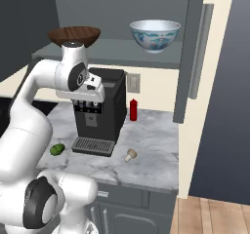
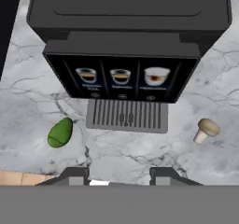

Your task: Pick both bowls and place them on the counter. Then place the avocado in one bowl and place the mushroom in the other bowl.

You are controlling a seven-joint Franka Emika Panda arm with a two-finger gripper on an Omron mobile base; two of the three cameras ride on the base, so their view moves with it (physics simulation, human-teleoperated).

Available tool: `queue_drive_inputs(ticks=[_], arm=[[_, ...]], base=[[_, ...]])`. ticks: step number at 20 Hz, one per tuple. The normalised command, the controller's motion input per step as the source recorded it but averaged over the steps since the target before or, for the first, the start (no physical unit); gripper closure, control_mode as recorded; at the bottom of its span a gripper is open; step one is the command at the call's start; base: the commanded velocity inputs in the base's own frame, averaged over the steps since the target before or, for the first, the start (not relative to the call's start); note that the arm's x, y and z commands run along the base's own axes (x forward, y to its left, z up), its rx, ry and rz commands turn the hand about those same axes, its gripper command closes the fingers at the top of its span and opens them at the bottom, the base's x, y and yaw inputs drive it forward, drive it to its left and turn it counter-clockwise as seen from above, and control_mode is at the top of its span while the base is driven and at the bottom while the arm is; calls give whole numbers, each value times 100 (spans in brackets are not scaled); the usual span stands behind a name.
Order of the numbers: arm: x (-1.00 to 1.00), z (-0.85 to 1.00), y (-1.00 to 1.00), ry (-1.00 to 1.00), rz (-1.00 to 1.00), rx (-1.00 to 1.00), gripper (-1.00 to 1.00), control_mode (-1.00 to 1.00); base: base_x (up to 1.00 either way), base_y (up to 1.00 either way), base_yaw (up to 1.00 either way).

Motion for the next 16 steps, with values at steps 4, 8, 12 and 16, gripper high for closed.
queue_drive_inputs(ticks=[4, 8, 12, 16], arm=[[-11, 1, 3, -10, 0, 6, -100, -100], [-21, 18, 10, -14, -12, 26, -100, -100], [-17, 29, 12, -9, -16, 29, -100, -100], [-5, 37, 16, -2, -15, 23, -100, -100]], base=[[0, 0, 0], [0, 0, 0], [0, 0, 0], [0, 0, 0]])
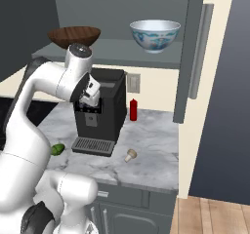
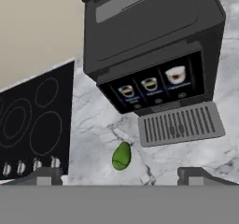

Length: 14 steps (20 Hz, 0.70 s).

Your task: Pick both bowls and place them on the counter. Then place the avocado in one bowl and place the mushroom in the other bowl.

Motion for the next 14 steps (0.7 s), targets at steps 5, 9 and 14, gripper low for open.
queue_drive_inputs(ticks=[5, 9, 14], arm=[[0, 39, 10, 0, -17, 18, -100, -100], [6, 35, 9, 0, -17, 17, -100, -100], [1, 36, 4, 0, -17, 15, -100, -100]], base=[[0, 0, 0], [0, 0, 0], [0, 0, 0]])
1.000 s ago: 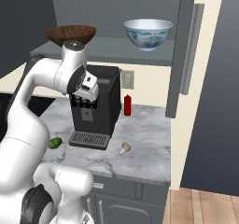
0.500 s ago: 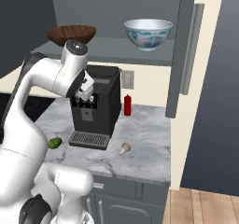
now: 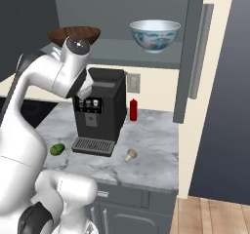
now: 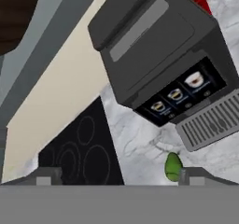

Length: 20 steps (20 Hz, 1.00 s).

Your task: Pick both bowls and place them on the counter. Then place the avocado in one bowl and place the mushroom in the other bowl.

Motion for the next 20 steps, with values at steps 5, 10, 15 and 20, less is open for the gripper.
queue_drive_inputs(ticks=[5, 10, 15, 20], arm=[[0, 32, 0, 0, -16, 15, -100, -100], [2, 31, 0, 0, -13, 15, -100, -100], [10, 30, 0, 0, -10, 13, -100, -100], [26, 22, 4, 0, -4, 12, -100, -100]], base=[[0, 0, 0], [0, 0, 0], [0, 0, 0], [0, 0, 0]])
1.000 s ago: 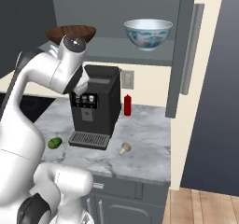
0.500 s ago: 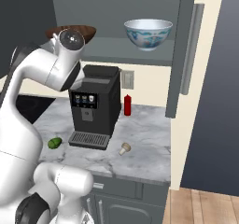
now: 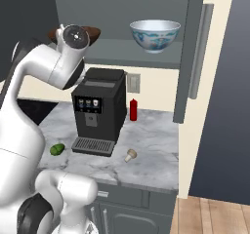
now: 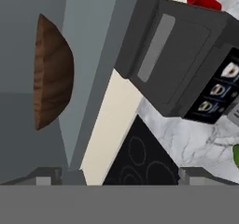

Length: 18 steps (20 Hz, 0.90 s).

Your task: Pick both bowls and place them on the counter. Then place the avocado in one bowl and place the mushroom in the other bowl.

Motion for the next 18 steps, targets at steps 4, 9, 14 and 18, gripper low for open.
queue_drive_inputs(ticks=[4, 9, 14, 18], arm=[[36, 20, 6, 0, 0, 9, -100, -100], [45, 21, 11, 0, 0, 8, -100, -100], [48, 17, 17, 1, 0, 7, -100, -100], [52, 7, 6, 8, 0, 2, -100, -100]], base=[[0, 0, 0], [0, 0, 0], [0, 0, 0], [0, 0, 0]])
